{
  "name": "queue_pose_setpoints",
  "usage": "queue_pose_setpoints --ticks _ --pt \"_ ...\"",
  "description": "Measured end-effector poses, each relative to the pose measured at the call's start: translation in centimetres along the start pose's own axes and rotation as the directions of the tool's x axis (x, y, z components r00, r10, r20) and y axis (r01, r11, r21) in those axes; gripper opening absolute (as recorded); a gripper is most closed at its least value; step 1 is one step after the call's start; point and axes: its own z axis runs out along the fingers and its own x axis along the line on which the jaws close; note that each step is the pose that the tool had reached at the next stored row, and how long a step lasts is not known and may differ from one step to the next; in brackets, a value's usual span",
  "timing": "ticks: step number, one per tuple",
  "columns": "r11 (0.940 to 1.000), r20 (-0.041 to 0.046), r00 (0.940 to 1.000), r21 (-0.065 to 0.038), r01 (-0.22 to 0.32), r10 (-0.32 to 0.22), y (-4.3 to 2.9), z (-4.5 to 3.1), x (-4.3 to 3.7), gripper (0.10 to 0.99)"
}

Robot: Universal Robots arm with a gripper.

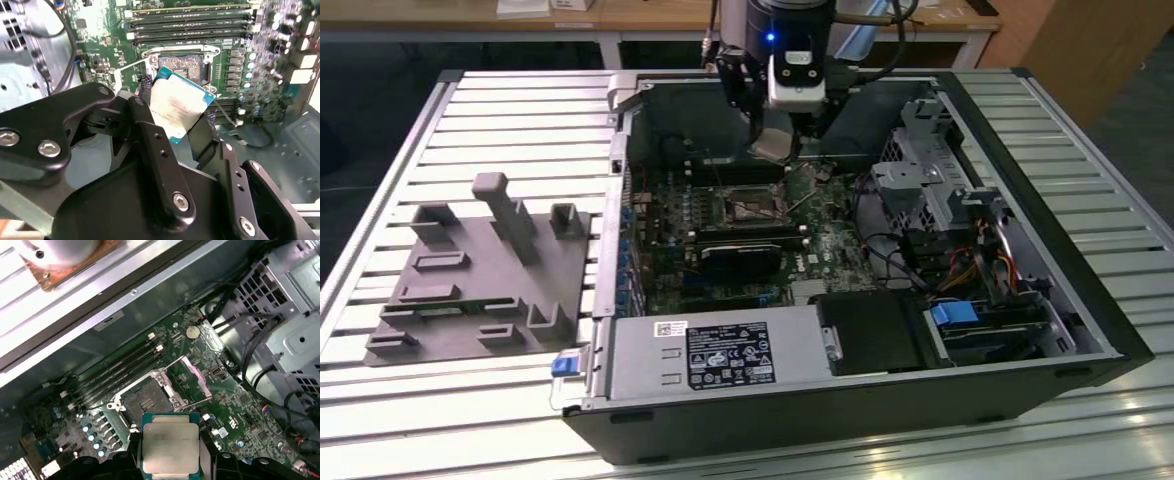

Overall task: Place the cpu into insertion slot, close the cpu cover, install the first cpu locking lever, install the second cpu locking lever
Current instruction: 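Place the cpu into insertion slot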

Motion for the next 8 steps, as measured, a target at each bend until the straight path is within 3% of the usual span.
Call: queue_pose_setpoints --ticks 4,8 --pt "0.9973 0.0058 0.9973 -0.001 -0.073 0.073 -0.01 0.10 0.00 0.541" --pt "0.9895 0.0113 0.9894 -0.002 -0.145 0.145 -0.01 0.18 0.00 0.541"
